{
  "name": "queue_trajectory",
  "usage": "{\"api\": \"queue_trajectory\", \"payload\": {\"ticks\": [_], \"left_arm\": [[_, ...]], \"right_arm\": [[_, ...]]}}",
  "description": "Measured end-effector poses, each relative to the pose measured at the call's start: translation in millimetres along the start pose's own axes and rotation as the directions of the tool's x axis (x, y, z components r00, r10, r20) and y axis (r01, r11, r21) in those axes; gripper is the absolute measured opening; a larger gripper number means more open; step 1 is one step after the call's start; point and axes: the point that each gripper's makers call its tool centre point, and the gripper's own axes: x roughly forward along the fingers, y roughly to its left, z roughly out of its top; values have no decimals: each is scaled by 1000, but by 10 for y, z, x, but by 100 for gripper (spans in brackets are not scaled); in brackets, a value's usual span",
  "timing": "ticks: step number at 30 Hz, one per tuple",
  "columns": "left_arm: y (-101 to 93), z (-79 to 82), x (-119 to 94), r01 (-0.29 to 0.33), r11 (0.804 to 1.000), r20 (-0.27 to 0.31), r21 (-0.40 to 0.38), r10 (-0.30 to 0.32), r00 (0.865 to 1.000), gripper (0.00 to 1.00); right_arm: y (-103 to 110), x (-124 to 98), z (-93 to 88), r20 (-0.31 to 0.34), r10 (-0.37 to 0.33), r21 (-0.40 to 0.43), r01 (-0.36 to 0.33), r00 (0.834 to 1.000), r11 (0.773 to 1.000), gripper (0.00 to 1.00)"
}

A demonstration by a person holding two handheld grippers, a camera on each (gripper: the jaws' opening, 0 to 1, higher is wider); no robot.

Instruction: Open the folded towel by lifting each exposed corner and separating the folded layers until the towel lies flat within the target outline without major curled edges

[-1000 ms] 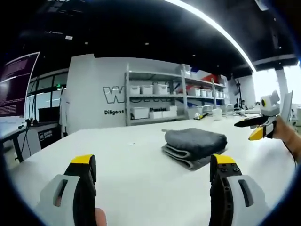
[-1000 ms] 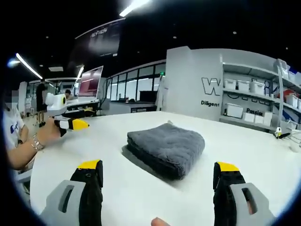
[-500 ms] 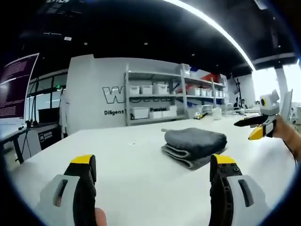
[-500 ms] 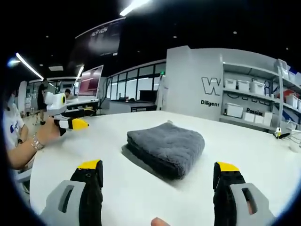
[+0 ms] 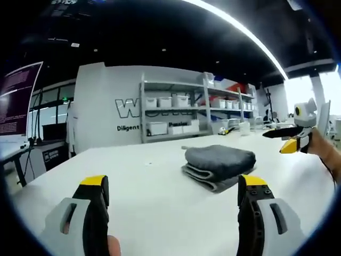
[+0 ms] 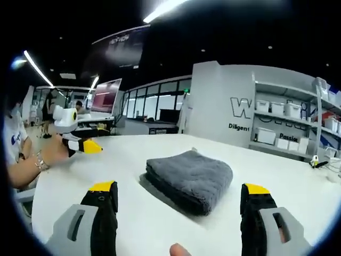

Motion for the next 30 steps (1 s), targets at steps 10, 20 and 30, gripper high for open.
{"api": "queue_trajectory", "payload": {"ticks": [10, 20, 30], "left_arm": [[-33, -15, 6, 6, 1000, -12, 19, -5, 1000, 99], [-69, -30, 5, 23, 999, -19, 26, -22, 1000, 99], [-84, -44, -10, 29, 999, -23, 23, -28, 999, 99]], "right_arm": [[224, 230, 170, -49, 23, -212, -33, 999, 977, 78], [685, 684, 164, -124, 78, -302, -112, 989, 947, 42], [763, 1065, 28, -188, -9, -402, -69, 982, 913, 35]]}}
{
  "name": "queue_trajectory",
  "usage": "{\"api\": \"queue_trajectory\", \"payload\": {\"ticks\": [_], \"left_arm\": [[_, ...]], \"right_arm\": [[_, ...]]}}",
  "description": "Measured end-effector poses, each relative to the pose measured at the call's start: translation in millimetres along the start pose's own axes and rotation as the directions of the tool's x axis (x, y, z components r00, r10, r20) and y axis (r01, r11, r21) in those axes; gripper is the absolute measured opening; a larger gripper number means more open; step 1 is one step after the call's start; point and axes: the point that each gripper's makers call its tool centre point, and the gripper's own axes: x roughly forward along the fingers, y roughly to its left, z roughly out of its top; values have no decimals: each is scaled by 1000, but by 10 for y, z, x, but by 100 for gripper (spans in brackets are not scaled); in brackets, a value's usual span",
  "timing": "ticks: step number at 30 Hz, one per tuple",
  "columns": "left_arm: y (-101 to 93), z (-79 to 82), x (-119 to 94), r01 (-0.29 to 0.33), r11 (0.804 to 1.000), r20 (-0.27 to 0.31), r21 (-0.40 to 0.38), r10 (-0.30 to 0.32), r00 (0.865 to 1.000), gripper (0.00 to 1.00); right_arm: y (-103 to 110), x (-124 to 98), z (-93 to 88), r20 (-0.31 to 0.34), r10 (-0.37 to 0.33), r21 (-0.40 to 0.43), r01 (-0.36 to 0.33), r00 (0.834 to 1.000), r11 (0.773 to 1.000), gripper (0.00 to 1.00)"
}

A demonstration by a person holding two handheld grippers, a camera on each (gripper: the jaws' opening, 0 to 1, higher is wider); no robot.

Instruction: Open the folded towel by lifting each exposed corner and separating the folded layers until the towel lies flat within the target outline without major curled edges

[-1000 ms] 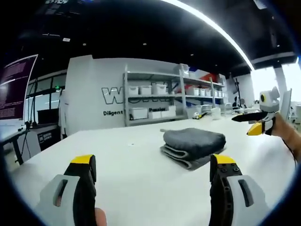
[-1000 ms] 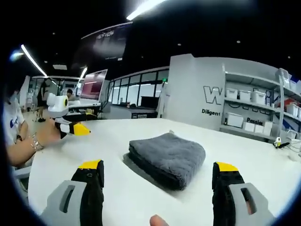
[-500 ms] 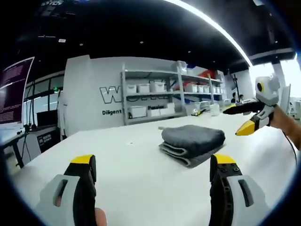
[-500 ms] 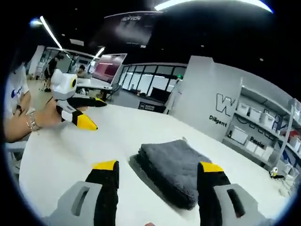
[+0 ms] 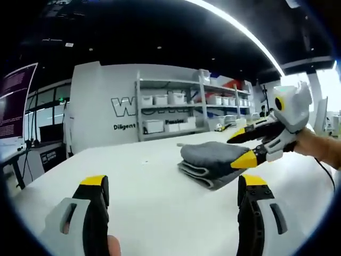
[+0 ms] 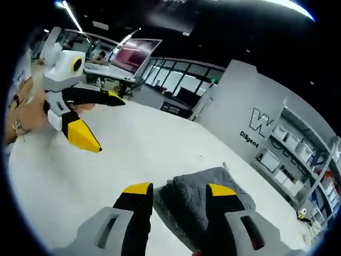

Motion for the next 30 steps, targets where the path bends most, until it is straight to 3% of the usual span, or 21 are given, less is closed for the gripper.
{"api": "queue_trajectory", "payload": {"ticks": [8, 17, 20, 30], "left_arm": [[-49, 7, -54, 4, 1000, 9, -4, -4, 1000, 99], [-109, -28, -80, 8, 1000, -3, 11, -7, 1000, 99], [-115, -30, -87, 9, 1000, -4, 10, -9, 1000, 99], [-115, -24, -86, 10, 1000, -1, 9, -10, 1000, 99]], "right_arm": [[50, 143, -50, -44, -6, -21, 5, 999, 1000, 24], [99, 282, -143, -105, -50, -48, 45, 993, 998, 13], [61, 292, -203, -123, -84, -63, 77, 989, 995, 5], [12, 237, -151, -75, -77, -28, 75, 994, 997, 3]]}}
